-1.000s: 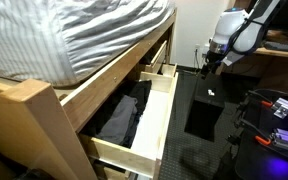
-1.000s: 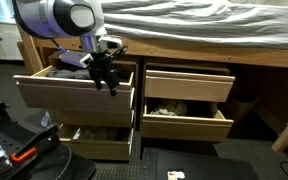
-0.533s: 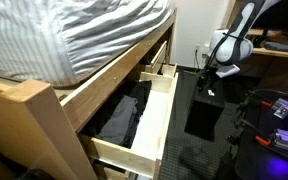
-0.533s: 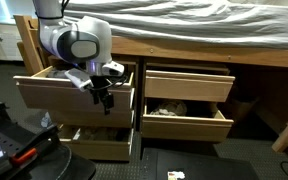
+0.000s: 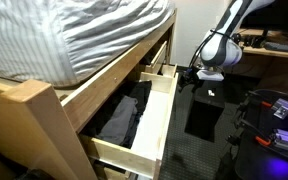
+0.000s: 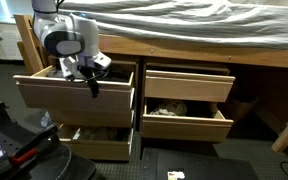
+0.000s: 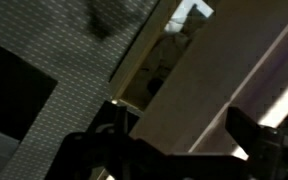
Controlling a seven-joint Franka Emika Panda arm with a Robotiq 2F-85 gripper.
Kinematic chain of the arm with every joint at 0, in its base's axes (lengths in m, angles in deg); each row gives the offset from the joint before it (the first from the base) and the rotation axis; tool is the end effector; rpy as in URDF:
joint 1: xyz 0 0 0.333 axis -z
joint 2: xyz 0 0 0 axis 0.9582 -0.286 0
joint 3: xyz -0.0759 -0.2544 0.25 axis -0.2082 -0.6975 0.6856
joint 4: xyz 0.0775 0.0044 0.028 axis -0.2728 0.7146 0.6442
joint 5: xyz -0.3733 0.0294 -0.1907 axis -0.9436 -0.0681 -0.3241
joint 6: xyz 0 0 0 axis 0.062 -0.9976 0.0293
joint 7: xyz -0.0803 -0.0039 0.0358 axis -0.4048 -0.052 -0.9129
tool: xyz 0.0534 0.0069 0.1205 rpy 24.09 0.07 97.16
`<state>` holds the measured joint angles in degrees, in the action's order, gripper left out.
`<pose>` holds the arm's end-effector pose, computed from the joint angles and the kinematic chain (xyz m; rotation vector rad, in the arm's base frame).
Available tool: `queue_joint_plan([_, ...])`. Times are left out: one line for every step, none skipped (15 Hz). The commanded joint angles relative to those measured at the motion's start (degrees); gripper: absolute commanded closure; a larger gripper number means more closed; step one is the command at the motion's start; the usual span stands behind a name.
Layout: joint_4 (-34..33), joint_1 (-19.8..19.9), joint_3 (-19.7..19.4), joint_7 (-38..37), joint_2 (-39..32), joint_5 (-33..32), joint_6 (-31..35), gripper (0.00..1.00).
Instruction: Close the top left drawer then open the top right drawer fully
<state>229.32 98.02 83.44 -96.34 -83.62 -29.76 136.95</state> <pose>0.4943 -0.0295 0.0632 -2.7924 0.8424 -0.1632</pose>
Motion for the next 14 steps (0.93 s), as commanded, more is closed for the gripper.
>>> queue_joint_plan([-4.4, 1.7, 7.4, -6.2, -8.0, 2.6, 9.9, 0.0])
queue_joint_plan([-0.9, -0.1, 3.3, -5.5, -3.1, 0.2, 5.4, 0.0])
queue_joint_plan([-1.6, -0.2, 4.4, -7.4, -4.7, -0.2, 7.8, 0.0])
queue_joint_plan([-2.7, -0.2, 5.2, -8.3, -6.1, -0.3, 8.8, 0.0])
queue_joint_plan([-3.4, -0.2, 5.6, -8.6, -6.8, -0.3, 9.1, 0.0])
queue_joint_plan([-3.9, -0.2, 5.7, -8.7, -7.2, -0.3, 9.2, 0.0])
queue_joint_plan([-4.2, 0.0, 5.7, -8.7, -7.3, -0.3, 9.2, 0.0])
queue_joint_plan([-4.2, 0.0, 5.7, -8.7, -7.3, -0.3, 9.2, 0.0])
queue_joint_plan([-4.3, 0.1, 5.7, -8.7, -7.3, -0.3, 9.2, 0.0])
queue_joint_plan([-4.3, 0.6, 6.1, -8.9, -8.1, -0.8, 12.0, 0.0])
queue_joint_plan([-5.4, 4.9, 10.2, -9.6, -11.7, -2.9, 17.5, 0.0])
queue_joint_plan([-6.2, 6.6, 11.5, -10.7, -13.8, -5.8, 21.3, 0.0])
queue_joint_plan([-11.7, 6.6, 10.6, -12.6, -12.0, -8.0, 15.4, 0.0])
queue_joint_plan([-14.0, 8.0, 11.4, -13.1, -14.5, -10.9, 16.1, 0.0])
